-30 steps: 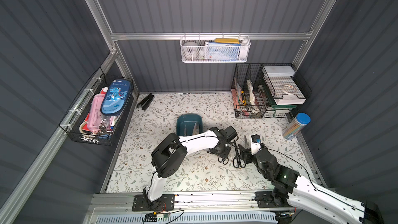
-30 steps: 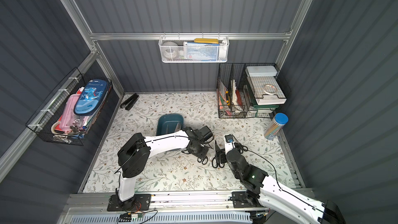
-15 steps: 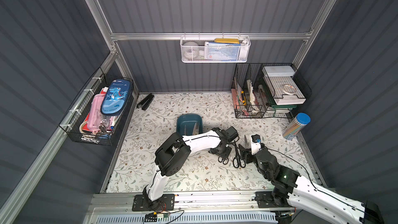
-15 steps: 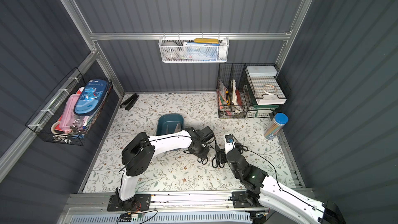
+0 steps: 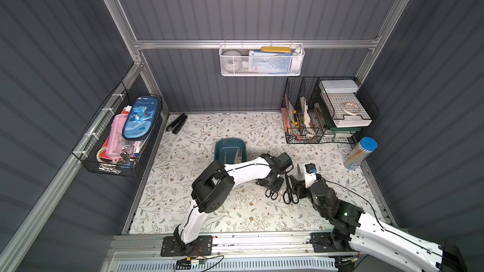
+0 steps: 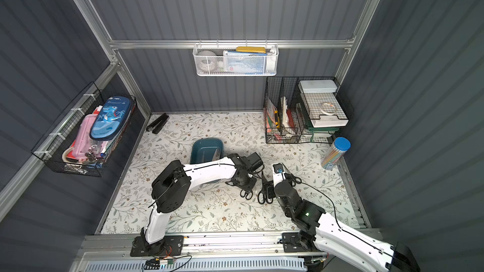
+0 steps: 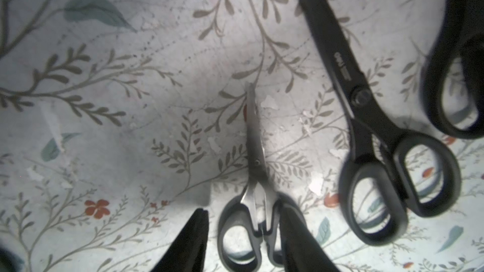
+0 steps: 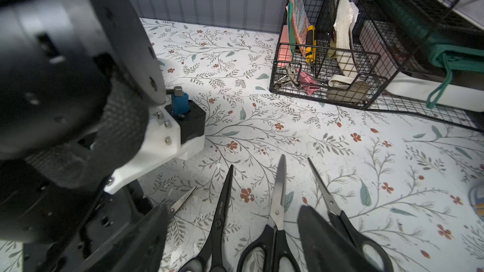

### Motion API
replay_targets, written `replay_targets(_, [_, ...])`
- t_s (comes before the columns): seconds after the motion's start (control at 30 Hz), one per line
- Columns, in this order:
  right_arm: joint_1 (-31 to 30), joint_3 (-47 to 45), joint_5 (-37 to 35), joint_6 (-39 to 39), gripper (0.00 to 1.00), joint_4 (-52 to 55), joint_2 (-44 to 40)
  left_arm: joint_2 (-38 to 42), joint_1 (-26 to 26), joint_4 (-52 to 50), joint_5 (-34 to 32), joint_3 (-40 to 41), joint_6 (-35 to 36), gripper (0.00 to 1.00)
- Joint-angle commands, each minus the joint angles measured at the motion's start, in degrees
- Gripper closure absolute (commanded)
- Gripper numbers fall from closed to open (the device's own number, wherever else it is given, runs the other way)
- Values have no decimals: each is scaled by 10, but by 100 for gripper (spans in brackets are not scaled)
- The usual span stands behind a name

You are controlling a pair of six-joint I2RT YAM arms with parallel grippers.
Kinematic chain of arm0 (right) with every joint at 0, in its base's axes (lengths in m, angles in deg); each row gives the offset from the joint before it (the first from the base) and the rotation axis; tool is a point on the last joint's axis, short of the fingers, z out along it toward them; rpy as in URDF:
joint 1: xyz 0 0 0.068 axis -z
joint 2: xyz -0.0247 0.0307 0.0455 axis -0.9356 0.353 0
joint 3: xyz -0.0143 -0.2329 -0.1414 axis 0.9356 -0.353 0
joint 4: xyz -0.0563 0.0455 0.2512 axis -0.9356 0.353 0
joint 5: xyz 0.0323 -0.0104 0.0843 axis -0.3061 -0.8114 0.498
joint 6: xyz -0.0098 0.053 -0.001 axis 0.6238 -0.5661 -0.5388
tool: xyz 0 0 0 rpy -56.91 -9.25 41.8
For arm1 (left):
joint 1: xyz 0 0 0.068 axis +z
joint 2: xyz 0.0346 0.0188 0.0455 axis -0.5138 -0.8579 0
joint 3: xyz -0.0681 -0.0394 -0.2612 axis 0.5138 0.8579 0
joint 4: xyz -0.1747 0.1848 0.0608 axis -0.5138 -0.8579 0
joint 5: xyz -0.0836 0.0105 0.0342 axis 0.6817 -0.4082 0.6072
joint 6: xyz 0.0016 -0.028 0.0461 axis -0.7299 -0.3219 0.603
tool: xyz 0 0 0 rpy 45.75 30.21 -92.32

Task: Put the scissors into the storage box
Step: Pick up the scissors from the center of the board.

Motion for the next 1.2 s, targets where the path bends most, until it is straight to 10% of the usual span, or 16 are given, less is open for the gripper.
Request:
replay_targets(0.0, [-2, 6, -10, -6, 18, -3, 5, 16, -7, -54, -5, -19, -31, 51])
replay_targets(1.17, [-3, -1, -12, -6, 17, -1, -16, -1, -31, -107, -47, -58, -80, 57])
